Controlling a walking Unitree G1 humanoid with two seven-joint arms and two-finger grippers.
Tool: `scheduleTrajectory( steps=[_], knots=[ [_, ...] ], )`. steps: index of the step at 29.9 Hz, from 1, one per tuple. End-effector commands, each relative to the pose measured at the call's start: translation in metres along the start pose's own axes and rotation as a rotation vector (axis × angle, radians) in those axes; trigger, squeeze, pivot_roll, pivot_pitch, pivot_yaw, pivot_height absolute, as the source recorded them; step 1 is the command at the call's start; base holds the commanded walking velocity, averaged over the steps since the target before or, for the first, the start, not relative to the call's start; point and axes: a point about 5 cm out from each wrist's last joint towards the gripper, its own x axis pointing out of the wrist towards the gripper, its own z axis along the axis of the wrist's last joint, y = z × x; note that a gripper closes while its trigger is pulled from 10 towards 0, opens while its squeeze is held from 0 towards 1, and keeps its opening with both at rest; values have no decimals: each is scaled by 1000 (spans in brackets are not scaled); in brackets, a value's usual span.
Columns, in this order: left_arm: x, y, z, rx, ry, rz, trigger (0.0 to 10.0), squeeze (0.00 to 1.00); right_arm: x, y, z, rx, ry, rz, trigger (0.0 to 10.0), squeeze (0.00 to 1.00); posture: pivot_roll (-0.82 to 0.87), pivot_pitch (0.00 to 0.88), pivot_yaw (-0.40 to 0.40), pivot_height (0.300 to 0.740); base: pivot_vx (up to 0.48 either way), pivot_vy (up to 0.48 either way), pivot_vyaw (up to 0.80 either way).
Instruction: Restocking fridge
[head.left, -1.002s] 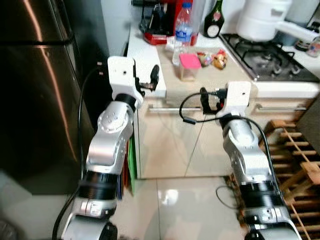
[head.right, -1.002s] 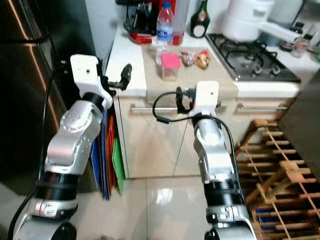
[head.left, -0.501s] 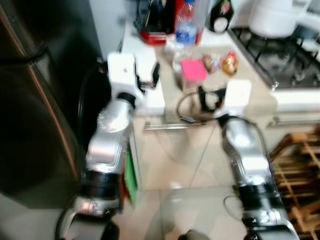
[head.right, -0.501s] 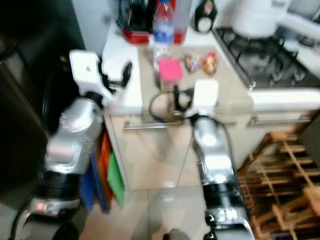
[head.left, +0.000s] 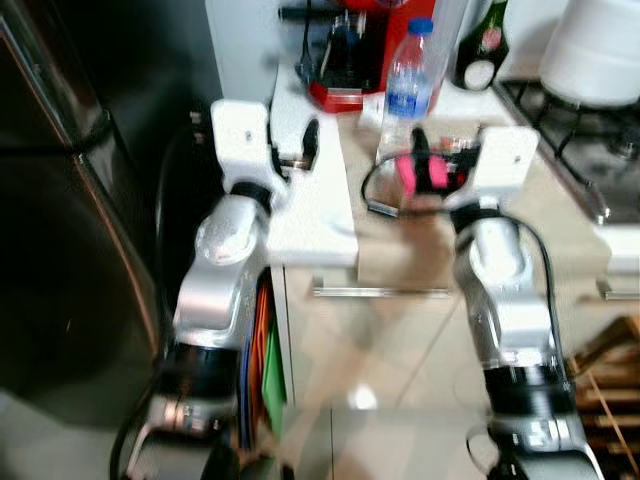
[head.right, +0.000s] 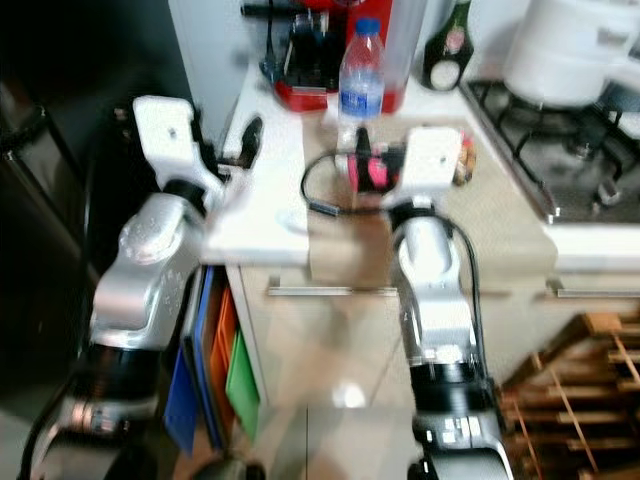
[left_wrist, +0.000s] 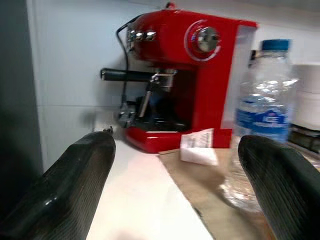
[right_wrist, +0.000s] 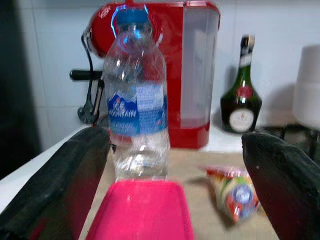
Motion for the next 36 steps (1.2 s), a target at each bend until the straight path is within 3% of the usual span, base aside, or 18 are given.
scheduleTrajectory(
  steps=[1,15,19,36],
  knots=[
    [0,3,2,6,-2,4,10000,0,-3,-1,2,24,13,-6,10000,0,-18,0,-2,740,0,0,0],
    [0,2,1,5,13,4,10000,0,-7,0,-5,31,94,2,10000,0,-21,0,0,740,0,0,0],
    [-1,2,0,4,17,7,10000,0,-4,3,-10,62,135,16,10000,0,-18,0,-2,740,0,0,0],
    [-5,8,-1,26,17,42,10000,0,7,15,-15,38,179,117,10000,0,-1,0,-21,740,0,0,0]
  ],
)
